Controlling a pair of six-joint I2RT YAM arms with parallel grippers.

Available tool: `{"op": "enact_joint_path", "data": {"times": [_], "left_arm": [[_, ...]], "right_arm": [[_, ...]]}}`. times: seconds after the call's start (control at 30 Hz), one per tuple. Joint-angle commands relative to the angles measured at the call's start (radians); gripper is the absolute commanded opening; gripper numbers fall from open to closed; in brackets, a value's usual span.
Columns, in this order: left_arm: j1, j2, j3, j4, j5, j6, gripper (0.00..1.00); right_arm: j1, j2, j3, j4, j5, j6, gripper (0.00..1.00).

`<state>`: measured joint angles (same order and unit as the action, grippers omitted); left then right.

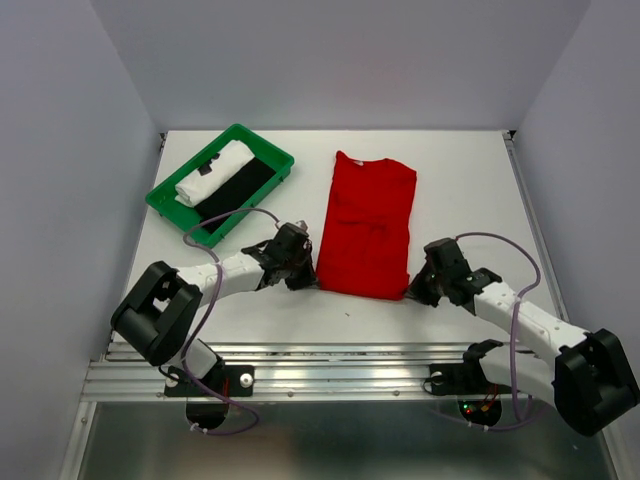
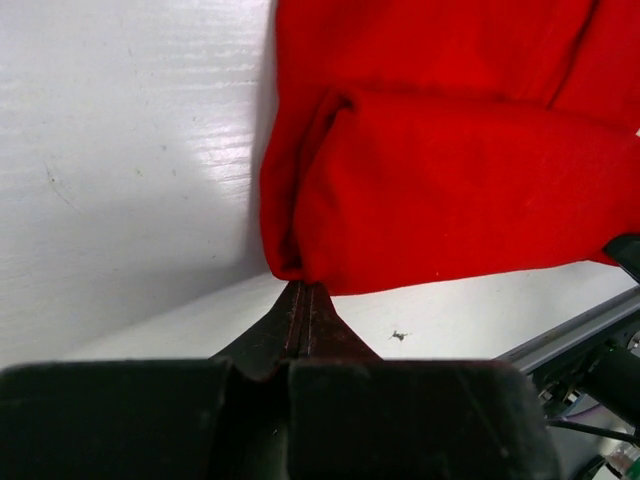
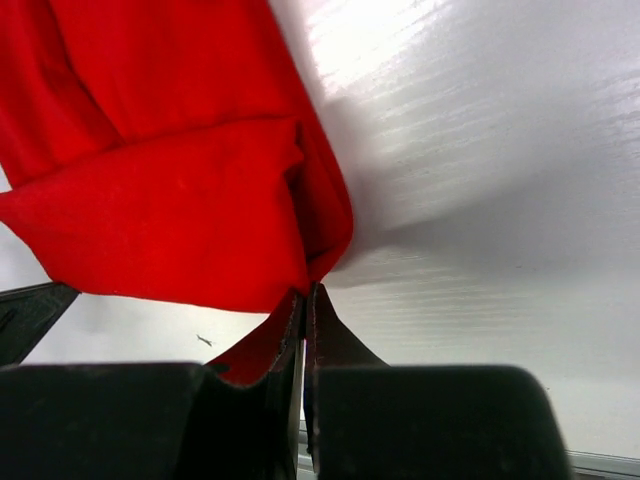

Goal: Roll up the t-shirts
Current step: Roll the T-shirt to the center of the board.

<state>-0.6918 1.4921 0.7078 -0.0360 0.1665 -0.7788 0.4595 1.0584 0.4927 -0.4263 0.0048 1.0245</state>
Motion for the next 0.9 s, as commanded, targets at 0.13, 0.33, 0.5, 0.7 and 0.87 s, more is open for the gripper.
{"op": "enact_joint_path", "data": {"times": [0.13,0.33,0.5,0.7,0.87], "left_arm": [[0.02,-0.007,0.107,-0.093,0.002,0.026,0.0],[0.047,0.01,0.163,-0.13,0.028,0.036,0.0],[0.084,0.03,0.193,-0.136,0.065,0.05,0.0],[0.106,0.051,0.258,-0.16,0.068,0.075,0.0],[0.124,0.106,0.32,-0.185,0.071,0.104,0.0]], "right_arm": [[0.002,0.011,0.104,-0.057,0.08,-0.014,0.02],[0.002,0.041,0.159,-0.081,0.109,-0.029,0.02],[0.002,0.063,0.197,-0.094,0.135,-0.041,0.02],[0.002,0.112,0.259,-0.1,0.165,-0.061,0.02],[0.002,0.178,0.308,-0.1,0.182,-0.087,0.03]]}}
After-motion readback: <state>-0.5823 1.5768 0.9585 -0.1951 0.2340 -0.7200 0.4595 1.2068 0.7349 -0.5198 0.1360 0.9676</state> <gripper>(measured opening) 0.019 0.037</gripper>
